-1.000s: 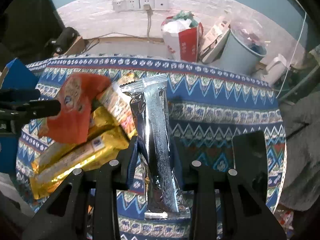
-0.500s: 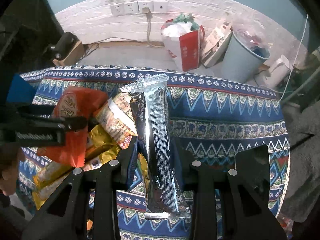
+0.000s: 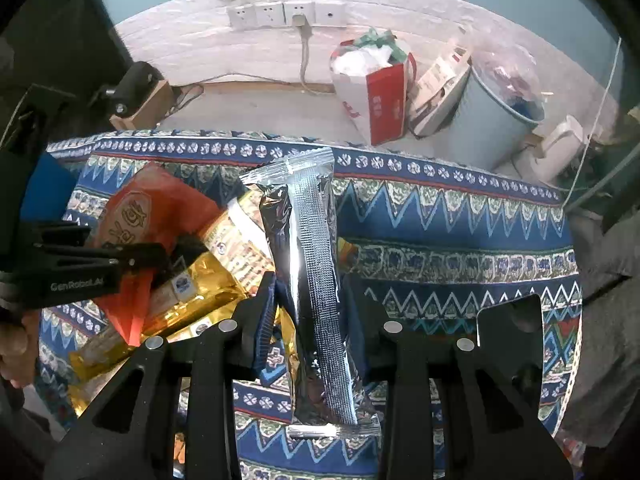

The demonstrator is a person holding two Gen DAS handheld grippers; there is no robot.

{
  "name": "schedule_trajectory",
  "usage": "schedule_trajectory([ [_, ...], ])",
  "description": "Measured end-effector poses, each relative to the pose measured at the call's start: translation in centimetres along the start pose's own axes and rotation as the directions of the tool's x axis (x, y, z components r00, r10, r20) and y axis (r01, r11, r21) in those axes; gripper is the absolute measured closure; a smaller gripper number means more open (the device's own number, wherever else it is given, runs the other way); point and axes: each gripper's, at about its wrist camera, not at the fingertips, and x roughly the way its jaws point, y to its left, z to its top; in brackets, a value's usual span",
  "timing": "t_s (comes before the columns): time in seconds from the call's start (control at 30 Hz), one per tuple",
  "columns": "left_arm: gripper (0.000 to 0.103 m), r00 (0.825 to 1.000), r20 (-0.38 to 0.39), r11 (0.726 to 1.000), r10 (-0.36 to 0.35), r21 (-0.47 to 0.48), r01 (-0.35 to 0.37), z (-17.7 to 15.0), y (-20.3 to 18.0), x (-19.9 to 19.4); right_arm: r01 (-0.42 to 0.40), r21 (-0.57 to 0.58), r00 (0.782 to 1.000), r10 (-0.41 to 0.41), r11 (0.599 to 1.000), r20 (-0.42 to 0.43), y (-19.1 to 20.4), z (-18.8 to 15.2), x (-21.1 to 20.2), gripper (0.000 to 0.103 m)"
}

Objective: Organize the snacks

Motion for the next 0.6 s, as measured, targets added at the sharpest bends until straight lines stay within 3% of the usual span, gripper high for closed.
schedule_trajectory([
  [0.3, 0.069, 0.995, 0.073, 0.997, 0.063, 0.049, -0.067, -1.5, 0.9, -3.1, -0.005, -0.022, 0.999, 0.005, 1.0, 0.031, 1.3, 0.6, -1.5, 0.071],
  [0.6, 0.069, 0.978, 0.167, 0.986, 0.121, 0.096, -0.138, -3.1, 1.4, -7.3, -0.017, -0.064, 0.997, 0.022, 0.998, 0.078, 3.7, 1.5, -3.9, 0.071],
])
